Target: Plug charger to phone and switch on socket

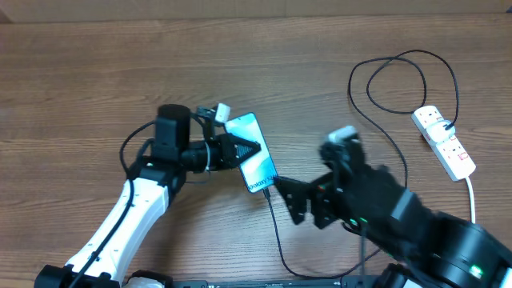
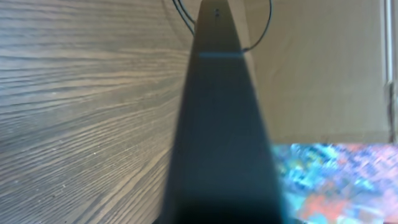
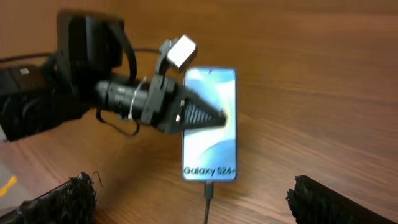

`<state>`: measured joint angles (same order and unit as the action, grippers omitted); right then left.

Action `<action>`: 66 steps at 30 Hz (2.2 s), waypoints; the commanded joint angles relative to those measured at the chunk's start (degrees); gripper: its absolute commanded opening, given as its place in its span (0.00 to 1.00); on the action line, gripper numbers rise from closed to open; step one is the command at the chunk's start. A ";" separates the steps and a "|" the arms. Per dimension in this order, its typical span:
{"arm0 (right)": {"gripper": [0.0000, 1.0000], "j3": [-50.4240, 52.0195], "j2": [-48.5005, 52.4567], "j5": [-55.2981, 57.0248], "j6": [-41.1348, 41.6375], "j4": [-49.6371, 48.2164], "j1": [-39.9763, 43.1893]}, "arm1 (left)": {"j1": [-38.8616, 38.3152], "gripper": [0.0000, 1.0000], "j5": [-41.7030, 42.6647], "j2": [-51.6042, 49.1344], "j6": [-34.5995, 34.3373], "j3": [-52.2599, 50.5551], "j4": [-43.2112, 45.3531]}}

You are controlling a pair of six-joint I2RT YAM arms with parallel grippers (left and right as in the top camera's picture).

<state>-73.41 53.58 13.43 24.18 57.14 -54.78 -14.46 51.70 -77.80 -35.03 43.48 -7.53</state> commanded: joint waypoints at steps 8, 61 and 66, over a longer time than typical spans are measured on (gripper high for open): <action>1.00 -1.29 -4.66 6.67 6.29 7.52 0.15 | -1.97 0.04 -3.85 -12.09 15.80 5.55 -3.04; 1.00 -1.18 2.43 13.00 15.28 7.50 0.15 | -0.81 0.35 -28.39 -41.09 20.17 25.51 -35.76; 1.00 -1.18 2.45 15.61 17.09 7.52 0.15 | -0.76 0.47 -29.83 -41.09 20.17 25.53 -36.20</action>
<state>-73.45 56.38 25.71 38.92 64.77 -54.78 -15.66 35.05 -115.85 -14.66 70.78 -43.53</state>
